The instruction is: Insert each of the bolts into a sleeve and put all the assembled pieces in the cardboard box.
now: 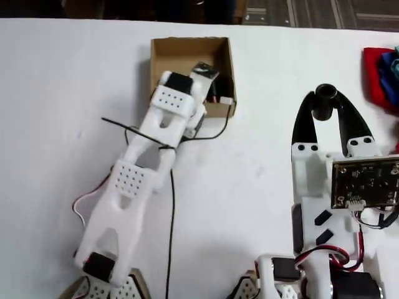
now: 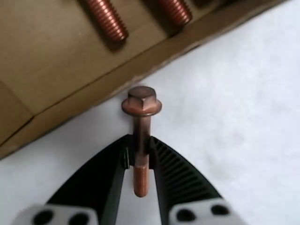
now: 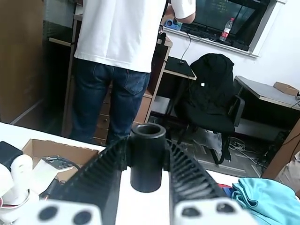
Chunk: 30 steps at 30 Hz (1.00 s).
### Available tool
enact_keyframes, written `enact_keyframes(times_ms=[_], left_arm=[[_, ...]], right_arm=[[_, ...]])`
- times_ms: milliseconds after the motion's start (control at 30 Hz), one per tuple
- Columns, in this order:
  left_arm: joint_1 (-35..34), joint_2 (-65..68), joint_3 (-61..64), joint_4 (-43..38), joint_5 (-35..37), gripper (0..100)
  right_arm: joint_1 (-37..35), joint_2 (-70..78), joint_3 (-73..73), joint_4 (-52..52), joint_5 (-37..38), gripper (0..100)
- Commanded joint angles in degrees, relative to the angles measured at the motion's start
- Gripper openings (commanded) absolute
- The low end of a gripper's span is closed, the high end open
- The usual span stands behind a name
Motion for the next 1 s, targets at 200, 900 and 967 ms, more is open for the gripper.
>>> enact_keyframes(times_ms=[200, 900, 967], left_arm=[[-0.62, -4.13, 0.13, -1.67, 0.09, 14], [-0.97, -0.35, -0.40, -3.52, -0.35, 2], [-0.70, -3.69, -0.40, -0.88, -0.35, 3]], right_arm=[[0.40, -0.40, -0.26, -1.63, 0.00, 1.9], [0.40, -0.40, -0.09, -1.63, 0.00, 1.9], [0.40, -0.40, -0.09, -1.63, 0.00, 1.9]])
